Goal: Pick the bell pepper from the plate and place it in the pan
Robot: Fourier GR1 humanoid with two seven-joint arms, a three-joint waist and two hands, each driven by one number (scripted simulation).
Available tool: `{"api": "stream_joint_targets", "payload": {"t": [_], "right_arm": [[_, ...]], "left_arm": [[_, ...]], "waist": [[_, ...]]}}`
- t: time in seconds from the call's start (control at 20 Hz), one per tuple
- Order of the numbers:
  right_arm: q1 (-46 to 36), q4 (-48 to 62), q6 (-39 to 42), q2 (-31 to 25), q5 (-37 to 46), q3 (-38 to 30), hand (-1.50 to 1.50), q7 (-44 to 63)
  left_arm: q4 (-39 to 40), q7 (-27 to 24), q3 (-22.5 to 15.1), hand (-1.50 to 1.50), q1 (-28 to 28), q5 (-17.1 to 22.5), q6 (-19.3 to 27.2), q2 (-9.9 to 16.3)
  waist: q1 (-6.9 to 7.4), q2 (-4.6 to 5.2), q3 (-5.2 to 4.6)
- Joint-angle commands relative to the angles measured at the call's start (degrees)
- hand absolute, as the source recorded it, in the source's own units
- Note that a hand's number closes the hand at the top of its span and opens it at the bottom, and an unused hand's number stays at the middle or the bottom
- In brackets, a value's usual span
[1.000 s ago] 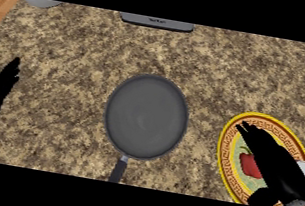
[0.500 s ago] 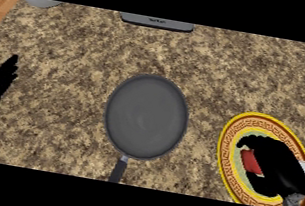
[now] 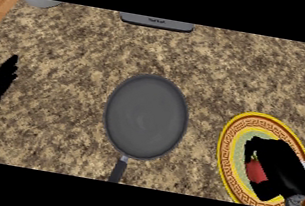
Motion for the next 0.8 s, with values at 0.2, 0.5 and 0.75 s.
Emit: {"api": "stream_joint_targets", "payload": {"t": [0.2,0.5,0.75], "right_arm": [[11.63,-7.31,3.55,-4.99,-5.12,-5.98,1.5,-5.32],[6.55,-11.22,-5.29,-2.72,-11.91,-12.47,1.5,-12.04],[9.33,-21.77,-4.21,-1.07,-21.07,-15.05,1.5,-16.66]], "left_arm": [[0.88,1.48,1.32,0.0,-2.51,-0.56,-0.32,-0.21],[-4.49,0.33,-0.18,0.0,3.44,-1.37,-0.27,-1.47],[-3.8,0.76,0.05,0.0,2.75,-1.89,0.26,-1.76]], "waist": [[-0.5,-0.02,0.02],[-0.19,-0.32,0.07],[-0.67,-0.2,0.03]]}}
